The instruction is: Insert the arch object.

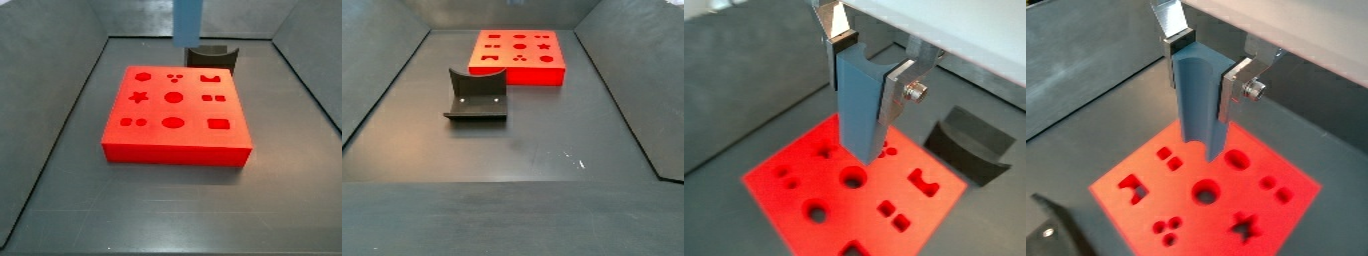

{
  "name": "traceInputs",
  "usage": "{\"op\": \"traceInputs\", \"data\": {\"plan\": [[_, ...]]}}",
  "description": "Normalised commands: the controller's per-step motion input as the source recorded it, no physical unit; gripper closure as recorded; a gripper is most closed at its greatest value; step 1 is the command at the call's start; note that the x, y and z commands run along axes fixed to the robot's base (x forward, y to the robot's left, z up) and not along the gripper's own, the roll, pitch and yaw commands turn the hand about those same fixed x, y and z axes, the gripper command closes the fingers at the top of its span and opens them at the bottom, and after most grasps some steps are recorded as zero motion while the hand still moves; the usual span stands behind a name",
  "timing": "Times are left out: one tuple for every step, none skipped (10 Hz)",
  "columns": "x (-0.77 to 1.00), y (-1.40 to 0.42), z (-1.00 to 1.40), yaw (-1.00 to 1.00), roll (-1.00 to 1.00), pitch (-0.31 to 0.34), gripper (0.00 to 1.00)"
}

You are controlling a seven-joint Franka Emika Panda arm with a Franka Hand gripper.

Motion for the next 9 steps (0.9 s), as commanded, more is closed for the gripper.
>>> {"op": "traceInputs", "data": {"plan": [[0.6, 0.69, -0.47, -0.13, 0.09, 0.0, 1.0], [0.62, 0.66, -0.48, -0.1, 0.09, 0.0, 1.0], [0.59, 0.55, -0.47, -0.07, 0.11, 0.0, 1.0], [0.62, 0.4, -0.44, 0.0, 0.11, 0.003, 1.0], [0.65, 0.25, -0.4, 0.0, 0.14, 0.016, 1.0], [0.69, 0.08, -0.35, 0.0, 0.22, 0.053, 1.0], [0.71, 0.02, -0.33, 0.03, 0.21, 0.039, 1.0], [0.75, 0.0, -0.3, 0.05, 0.17, 0.034, 1.0], [0.77, 0.01, -0.27, 0.04, 0.15, 0.027, 1.0]]}}
